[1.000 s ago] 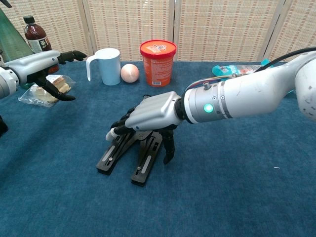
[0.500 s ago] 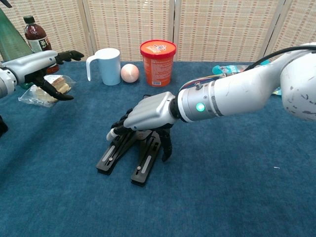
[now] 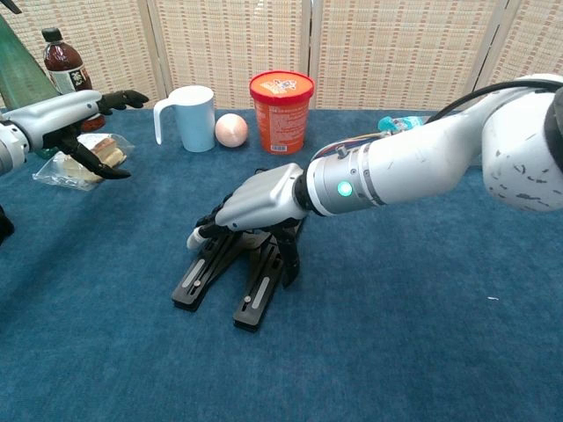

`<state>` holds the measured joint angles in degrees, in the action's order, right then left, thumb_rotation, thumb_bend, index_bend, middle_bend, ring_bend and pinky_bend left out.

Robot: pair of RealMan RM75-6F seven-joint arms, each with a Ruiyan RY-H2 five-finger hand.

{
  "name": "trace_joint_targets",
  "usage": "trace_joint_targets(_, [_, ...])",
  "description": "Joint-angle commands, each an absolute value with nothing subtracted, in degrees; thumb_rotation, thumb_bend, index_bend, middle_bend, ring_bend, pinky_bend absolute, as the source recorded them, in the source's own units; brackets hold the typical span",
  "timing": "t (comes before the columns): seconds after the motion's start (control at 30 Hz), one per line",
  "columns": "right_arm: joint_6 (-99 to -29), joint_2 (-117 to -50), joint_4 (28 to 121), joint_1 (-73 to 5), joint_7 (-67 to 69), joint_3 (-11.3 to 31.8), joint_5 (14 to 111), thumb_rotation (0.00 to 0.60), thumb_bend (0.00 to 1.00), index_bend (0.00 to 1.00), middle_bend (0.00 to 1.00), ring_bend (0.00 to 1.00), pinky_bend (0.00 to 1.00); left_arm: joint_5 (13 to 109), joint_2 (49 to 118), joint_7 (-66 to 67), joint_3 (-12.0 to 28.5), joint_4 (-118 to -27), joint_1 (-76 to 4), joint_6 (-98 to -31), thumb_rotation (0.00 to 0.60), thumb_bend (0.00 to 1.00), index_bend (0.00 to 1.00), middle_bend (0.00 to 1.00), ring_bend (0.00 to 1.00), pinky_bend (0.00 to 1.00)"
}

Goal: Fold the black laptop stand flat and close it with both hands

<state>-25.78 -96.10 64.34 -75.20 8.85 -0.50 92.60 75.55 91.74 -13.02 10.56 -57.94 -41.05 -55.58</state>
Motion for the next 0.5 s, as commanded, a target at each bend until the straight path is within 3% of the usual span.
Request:
trace_joint_targets(0.03, [-25.62,-96.16,64.07,-75.36,9.30,-0.55,92.39,0.600,0.00,0.00,0.05,0.00,0.00,75.66,91.77,-13.01,10.59,-57.92,-41.07,-55.66,0.600,0.15,0.00,0.04,0.04,0.04])
trace_joint_targets(0.5, [-27.17,-96.93,61.69,-76.08,13.46,-1.30,93.22,0.600,0.03,0.00,0.24,0.00,0.00,76.04,92.03,-13.11,10.76,-58.21,-41.21,-55.90,0.600,0.15,0.00,0.04,0.04,0.04])
